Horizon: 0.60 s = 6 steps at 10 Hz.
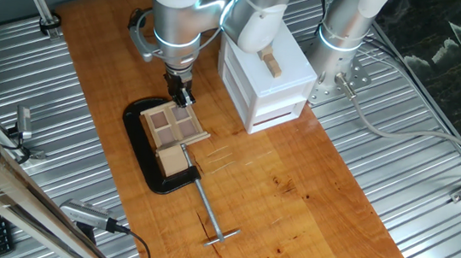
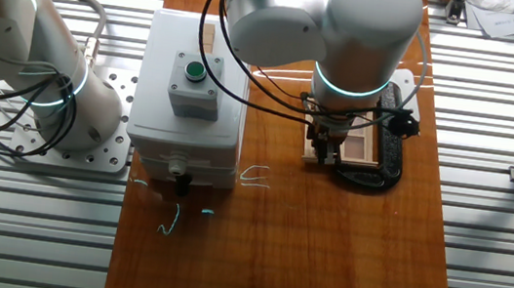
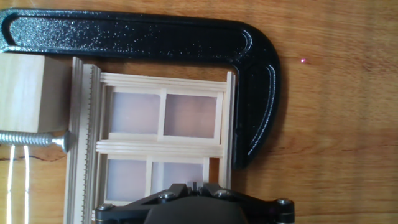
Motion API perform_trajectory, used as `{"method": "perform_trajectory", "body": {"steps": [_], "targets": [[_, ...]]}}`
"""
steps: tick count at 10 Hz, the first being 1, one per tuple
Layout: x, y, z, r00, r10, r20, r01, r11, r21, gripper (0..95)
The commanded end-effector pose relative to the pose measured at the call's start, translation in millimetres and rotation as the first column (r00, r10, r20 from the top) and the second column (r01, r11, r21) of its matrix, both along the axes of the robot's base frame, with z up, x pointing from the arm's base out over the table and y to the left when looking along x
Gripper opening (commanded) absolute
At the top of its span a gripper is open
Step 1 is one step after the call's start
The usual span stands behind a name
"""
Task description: Close a sliding window
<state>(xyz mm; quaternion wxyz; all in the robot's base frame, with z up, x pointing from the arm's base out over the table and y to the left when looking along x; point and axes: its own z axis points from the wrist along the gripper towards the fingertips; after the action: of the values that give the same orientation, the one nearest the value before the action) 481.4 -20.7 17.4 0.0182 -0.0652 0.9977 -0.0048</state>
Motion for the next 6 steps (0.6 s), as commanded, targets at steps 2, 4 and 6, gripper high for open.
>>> {"method": "perform_trajectory", "body": {"steps": [2, 4, 6], "targets": [[1.1, -2.5, -24.0, 1.0, -0.002, 0.002, 0.002, 1.0, 0.0, 0.0], [1.0, -2.2, -25.9, 1.0, -0.002, 0.005, 0.002, 1.0, 0.001, 0.0], [1.0, -2.3, -26.0, 1.0, -0.001, 0.007, 0.001, 1.0, 0.001, 0.0]]}}
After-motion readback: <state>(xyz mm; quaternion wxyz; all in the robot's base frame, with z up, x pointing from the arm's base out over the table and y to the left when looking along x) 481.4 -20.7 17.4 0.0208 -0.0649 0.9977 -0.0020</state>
